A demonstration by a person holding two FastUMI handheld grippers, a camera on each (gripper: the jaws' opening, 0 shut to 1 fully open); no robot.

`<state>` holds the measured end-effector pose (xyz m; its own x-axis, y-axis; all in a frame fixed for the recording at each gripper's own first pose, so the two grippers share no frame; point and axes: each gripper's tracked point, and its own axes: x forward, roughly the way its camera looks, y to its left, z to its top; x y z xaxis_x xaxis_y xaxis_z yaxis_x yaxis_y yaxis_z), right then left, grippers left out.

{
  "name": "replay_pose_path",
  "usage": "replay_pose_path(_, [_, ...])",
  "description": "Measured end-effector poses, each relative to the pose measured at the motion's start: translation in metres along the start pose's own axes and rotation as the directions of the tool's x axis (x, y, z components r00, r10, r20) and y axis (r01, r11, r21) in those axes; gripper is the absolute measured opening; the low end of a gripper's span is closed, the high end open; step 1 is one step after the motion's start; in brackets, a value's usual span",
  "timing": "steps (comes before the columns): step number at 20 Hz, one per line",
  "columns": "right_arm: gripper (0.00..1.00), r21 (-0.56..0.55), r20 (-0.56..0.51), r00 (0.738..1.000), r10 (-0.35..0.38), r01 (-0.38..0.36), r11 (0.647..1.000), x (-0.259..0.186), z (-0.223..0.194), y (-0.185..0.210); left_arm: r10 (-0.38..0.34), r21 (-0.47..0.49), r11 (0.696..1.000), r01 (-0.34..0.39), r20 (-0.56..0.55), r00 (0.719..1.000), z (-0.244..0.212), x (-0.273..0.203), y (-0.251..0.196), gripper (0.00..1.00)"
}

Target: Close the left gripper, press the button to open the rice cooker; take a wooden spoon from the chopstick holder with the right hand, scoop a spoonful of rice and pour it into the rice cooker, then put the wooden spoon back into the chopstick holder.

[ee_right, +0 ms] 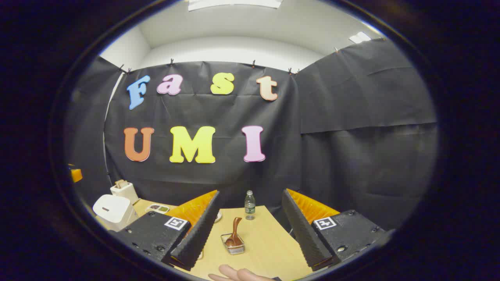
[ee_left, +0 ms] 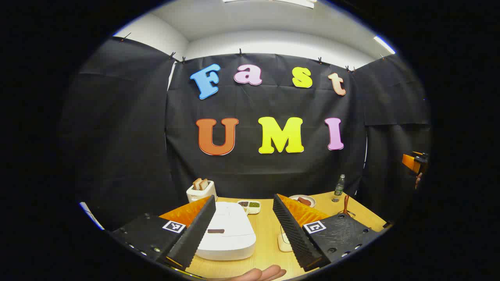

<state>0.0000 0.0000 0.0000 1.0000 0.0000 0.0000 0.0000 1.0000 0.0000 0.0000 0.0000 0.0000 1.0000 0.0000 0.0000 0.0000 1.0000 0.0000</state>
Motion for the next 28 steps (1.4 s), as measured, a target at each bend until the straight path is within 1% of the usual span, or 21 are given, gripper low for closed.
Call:
replay_pose_path(1, [1.00, 0.005, -0.006, 1.000, 0.008, -0.008, 1.000, 0.000, -0.002, 0.001, 0.001, 0.001, 1.000, -0.001, 0.007, 1.000, 0.001, 0.001, 0.000, 0.94])
replay_pose_path(3, [1.00, 0.005, -0.010, 1.000, 0.000, 0.000, 1.000, 0.004, -0.005, -0.004, 0.003, -0.005, 1.000, -0.003, 0.021, 1.000, 0.000, 0.002, 0.001, 0.94])
replay_pose_path(6, [1.00, -0.001, -0.018, 1.000, -0.006, 0.006, 1.000, 0.007, -0.014, -0.006, -0.022, -0.032, 0.999, 0.022, 0.003, 1.000, -0.007, 0.004, -0.004, 0.94])
replay_pose_path(11, [1.00, -0.007, -0.023, 1.000, -0.001, 0.001, 1.000, 0.009, -0.020, -0.009, 0.014, -0.028, 1.000, -0.014, 0.013, 1.000, -0.008, 0.014, 0.012, 0.94])
replay_pose_path(12, [1.00, -0.006, -0.020, 1.000, 0.000, 0.000, 1.000, 0.010, -0.021, -0.010, 0.006, -0.030, 1.000, -0.005, 0.018, 1.000, -0.008, 0.019, 0.012, 0.94])
replay_pose_path(13, [1.00, -0.006, -0.016, 1.000, -0.003, 0.003, 1.000, 0.010, -0.022, -0.012, -0.005, -0.023, 1.000, 0.005, 0.020, 1.000, -0.010, 0.020, 0.012, 0.92])
replay_pose_path(14, [1.00, -0.005, -0.021, 1.000, 0.001, -0.001, 1.000, 0.010, -0.026, -0.010, -0.004, -0.005, 1.000, 0.004, 0.030, 1.000, -0.011, 0.025, 0.016, 0.78])
replay_pose_path(15, [1.00, -0.004, -0.033, 0.999, 0.011, -0.011, 1.000, 0.009, -0.031, -0.007, -0.006, 0.006, 1.000, 0.006, 0.019, 1.000, -0.016, 0.030, 0.020, 0.61])
replay_pose_path(18, [1.00, -0.018, -0.040, 0.999, 0.026, -0.027, 0.999, 0.011, -0.039, -0.002, 0.016, -0.011, 1.000, -0.017, -0.052, 0.999, -0.041, 0.042, 0.033, 0.45])
replay_pose_path(20, [1.00, -0.036, -0.024, 1.000, 0.021, -0.022, 0.999, 0.015, -0.039, -0.001, 0.033, -0.021, 0.999, -0.035, -0.074, 0.997, -0.048, 0.048, 0.040, 0.44])
replay_pose_path(22, [1.00, -0.039, -0.005, 1.000, 0.016, -0.016, 0.999, 0.018, -0.039, -0.001, 0.032, -0.024, 0.999, -0.035, -0.093, 0.995, -0.057, 0.054, 0.044, 0.44])
replay_pose_path(24, [1.00, -0.037, -0.007, 0.999, 0.032, -0.032, 0.999, 0.022, -0.046, 0.003, 0.041, -0.016, 0.999, -0.044, -0.122, 0.992, -0.068, 0.058, 0.049, 0.45])
replay_pose_path(25, [1.00, -0.035, -0.008, 0.999, 0.042, -0.042, 0.998, 0.024, -0.049, 0.005, 0.061, -0.021, 0.998, -0.066, -0.157, 0.986, -0.079, 0.063, 0.053, 0.22])
replay_pose_path(26, [1.00, -0.036, -0.012, 0.999, 0.045, -0.045, 0.998, 0.027, -0.053, 0.004, 0.064, -0.025, 0.997, -0.070, -0.187, 0.980, -0.089, 0.067, 0.053, 0.00])
replay_pose_path(27, [1.00, -0.039, -0.020, 0.999, 0.043, -0.044, 0.998, 0.032, -0.058, 0.003, 0.064, -0.011, 0.998, -0.068, -0.192, 0.979, -0.092, 0.068, 0.053, 0.04])
replay_pose_path(28, [1.00, -0.039, -0.027, 0.999, 0.044, -0.045, 0.998, 0.035, -0.064, 0.004, 0.069, 0.018, 0.998, -0.067, -0.198, 0.978, -0.096, 0.072, 0.054, 0.05])
